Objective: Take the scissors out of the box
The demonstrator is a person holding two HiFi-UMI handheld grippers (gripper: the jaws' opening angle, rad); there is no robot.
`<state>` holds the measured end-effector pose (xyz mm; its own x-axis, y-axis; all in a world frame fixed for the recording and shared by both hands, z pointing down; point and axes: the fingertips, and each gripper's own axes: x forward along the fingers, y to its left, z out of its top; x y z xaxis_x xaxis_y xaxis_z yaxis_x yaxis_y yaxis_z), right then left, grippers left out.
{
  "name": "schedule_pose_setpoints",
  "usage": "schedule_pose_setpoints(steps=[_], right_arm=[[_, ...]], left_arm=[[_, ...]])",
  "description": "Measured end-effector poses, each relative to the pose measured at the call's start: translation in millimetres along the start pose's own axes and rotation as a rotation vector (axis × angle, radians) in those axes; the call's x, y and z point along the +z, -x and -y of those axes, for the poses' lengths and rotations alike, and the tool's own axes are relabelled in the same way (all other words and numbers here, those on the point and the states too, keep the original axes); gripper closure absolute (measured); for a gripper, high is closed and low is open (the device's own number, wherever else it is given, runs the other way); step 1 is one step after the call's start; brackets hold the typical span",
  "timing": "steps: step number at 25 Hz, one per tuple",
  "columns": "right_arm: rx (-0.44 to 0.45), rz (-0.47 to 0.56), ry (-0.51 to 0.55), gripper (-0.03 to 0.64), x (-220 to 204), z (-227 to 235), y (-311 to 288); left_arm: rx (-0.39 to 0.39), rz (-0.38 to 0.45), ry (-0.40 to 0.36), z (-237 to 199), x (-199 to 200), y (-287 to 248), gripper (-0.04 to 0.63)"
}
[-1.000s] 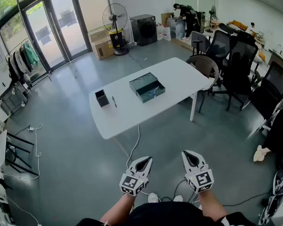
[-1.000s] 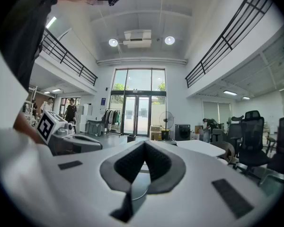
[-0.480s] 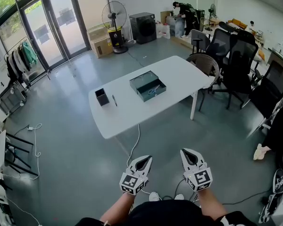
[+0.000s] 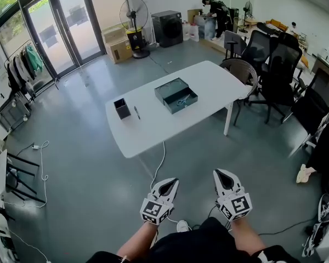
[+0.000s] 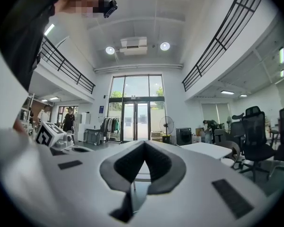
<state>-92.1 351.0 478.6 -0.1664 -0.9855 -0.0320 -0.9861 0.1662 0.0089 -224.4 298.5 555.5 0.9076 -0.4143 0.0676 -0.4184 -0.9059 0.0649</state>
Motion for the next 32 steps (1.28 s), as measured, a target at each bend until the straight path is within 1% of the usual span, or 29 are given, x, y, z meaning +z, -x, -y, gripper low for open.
schedule_pose_setpoints(steps=[4, 8, 16, 22, 26, 32], right_arm=[[0.0, 0.0, -0.003, 0.612, -1.8, -2.5, -9.0], [0.012, 0.0, -0.003, 0.612, -3.7, 1.8, -25.6], [0.049, -0.015, -0.008, 0.612, -12.3, 36.0, -73.2], [0.08, -0.028, -0.012, 0.612, -15.1, 81.0, -113.1], [0.101, -0.045, -0.017, 0.612, -18.2, 119.3, -136.0], [0.128, -0.06, -0.025, 0.612, -23.8, 180.2, -163.6]], left_arm=[[0.011, 0.007, 0.004, -10.4, 2.2, 1.2, 0.583], [0.023, 0.012, -0.001, -25.4, 4.8, -8.5, 0.583], [0.046, 0.015, -0.006, -57.2, 8.8, -53.5, 0.583], [0.08, 0.006, -0.009, -82.0, 15.1, -105.0, 0.583], [0.111, -0.001, -0.005, -95.3, 17.9, -144.0, 0.583], [0.137, -0.017, 0.0, -105.4, 20.6, -205.6, 0.583]])
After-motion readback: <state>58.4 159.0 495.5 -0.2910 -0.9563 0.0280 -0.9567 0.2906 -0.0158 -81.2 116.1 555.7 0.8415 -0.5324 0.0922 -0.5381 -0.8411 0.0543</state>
